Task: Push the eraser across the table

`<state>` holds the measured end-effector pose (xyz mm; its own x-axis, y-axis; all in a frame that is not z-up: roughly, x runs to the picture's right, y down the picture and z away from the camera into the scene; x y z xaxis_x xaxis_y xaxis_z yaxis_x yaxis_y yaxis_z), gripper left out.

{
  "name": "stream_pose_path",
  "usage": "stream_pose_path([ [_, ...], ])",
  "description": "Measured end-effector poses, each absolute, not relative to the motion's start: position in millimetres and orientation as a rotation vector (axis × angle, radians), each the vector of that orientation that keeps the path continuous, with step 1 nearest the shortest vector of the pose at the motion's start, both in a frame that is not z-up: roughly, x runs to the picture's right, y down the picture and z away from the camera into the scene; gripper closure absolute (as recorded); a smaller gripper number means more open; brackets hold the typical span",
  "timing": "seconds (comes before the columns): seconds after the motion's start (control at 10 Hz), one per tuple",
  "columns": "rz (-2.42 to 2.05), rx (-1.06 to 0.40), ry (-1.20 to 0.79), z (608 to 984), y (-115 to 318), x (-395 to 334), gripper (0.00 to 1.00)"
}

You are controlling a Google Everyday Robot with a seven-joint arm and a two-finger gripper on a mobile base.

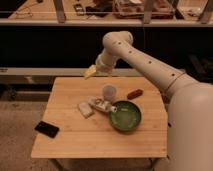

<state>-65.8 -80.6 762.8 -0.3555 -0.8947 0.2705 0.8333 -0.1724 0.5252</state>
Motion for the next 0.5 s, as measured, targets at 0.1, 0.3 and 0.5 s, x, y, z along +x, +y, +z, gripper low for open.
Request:
stream_pose_path([
  [0.1,-1.87,0.212,-0.737,746,-73,-96,0.2],
  [0.3,-1.987,0.338,-0.766,722,-51,-131,0.2],
  [0.5,-2.013,0.369,-0.772,716,-46,-140,0.2],
])
